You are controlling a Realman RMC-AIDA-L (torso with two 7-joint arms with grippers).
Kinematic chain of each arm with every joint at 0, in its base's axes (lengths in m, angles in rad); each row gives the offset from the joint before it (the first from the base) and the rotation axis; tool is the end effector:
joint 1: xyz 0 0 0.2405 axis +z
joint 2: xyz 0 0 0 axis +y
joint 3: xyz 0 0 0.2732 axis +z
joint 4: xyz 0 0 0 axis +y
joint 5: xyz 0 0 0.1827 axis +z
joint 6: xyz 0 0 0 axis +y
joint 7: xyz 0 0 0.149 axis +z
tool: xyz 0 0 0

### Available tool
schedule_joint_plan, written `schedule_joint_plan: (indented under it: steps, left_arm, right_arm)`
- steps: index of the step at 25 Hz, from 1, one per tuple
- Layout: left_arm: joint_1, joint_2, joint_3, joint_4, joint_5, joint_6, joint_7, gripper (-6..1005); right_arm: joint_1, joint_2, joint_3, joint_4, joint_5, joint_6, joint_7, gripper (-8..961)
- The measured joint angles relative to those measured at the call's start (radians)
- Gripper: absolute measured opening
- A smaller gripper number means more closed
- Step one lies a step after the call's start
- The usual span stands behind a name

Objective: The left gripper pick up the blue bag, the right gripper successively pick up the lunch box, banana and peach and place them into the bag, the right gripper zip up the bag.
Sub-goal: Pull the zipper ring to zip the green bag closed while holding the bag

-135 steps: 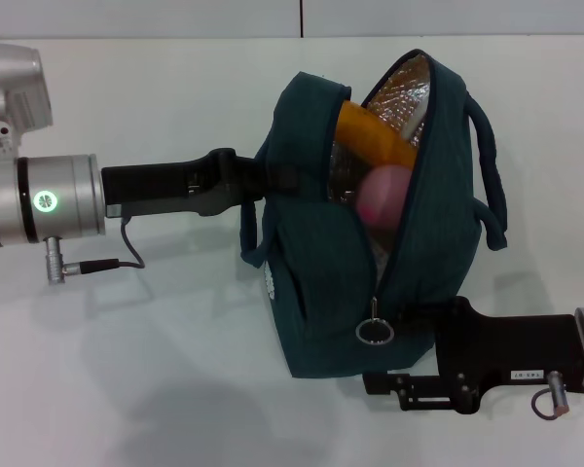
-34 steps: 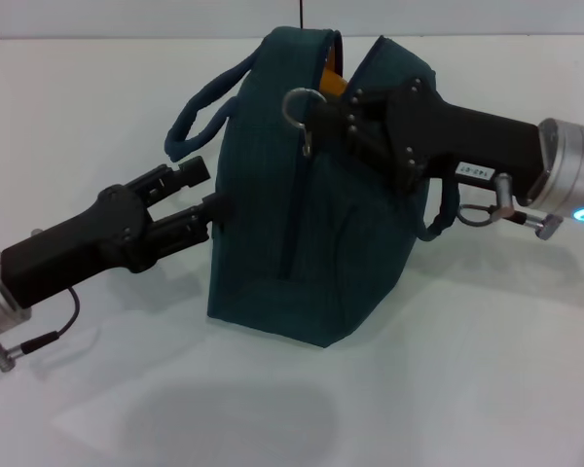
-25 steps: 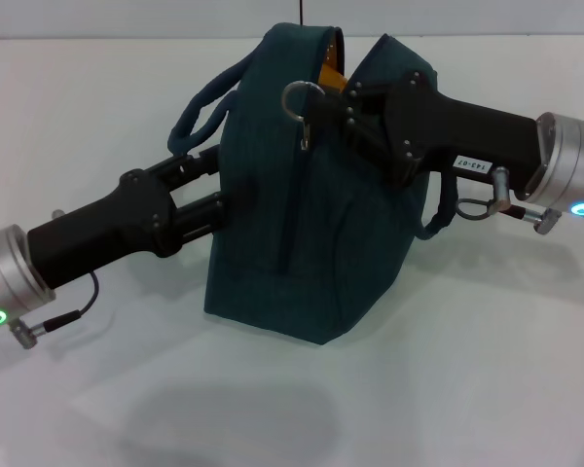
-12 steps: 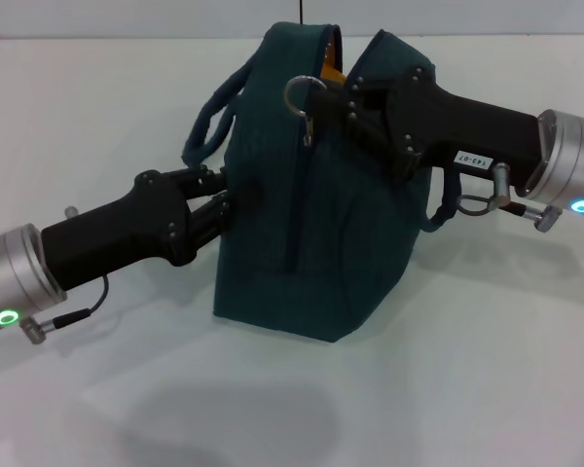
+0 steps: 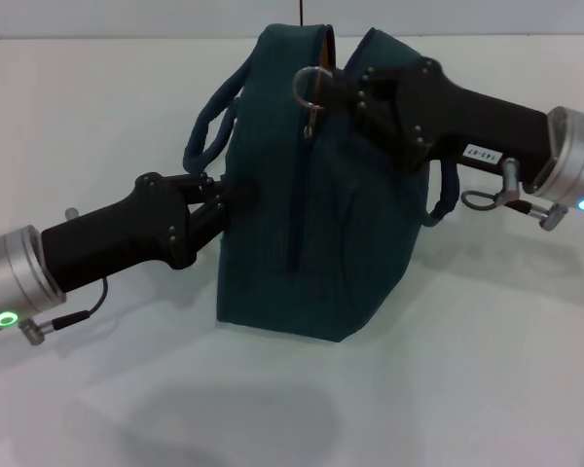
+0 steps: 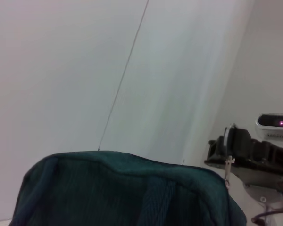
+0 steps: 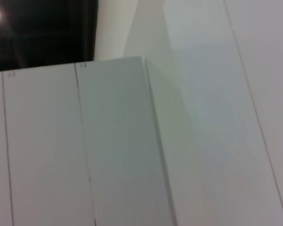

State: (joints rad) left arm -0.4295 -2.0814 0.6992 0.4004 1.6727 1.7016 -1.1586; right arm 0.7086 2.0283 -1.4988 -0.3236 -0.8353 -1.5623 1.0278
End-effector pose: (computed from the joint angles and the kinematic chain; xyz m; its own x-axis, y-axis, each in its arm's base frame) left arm -0.2553 0.2759 -0.0186 0.5489 0.2714 0.7906 0.4987 -0.8654 -0.0492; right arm 0.1453 0.3364 -0.0321 0.5293 -0.0708 -0.8455 -0.2110 -0.9762 -0.0504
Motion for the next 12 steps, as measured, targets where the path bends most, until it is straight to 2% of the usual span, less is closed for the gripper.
schedule_joint_plan:
  steps: [5,12]
  left_arm:
    - [-0.001,0.002,0.009,0.000,0.021,0.000,0.000,85]
    - [-0.009,0.005,0.071,0.006,0.023,0.002,-0.001,66]
  right_arm:
    - [-0.017,-0.005,0.000,-0.008,0.037,-0.005,0.002,56]
    - [-0.023,-0.007,0.003,-0.013,0.052,0.006,0.024,59]
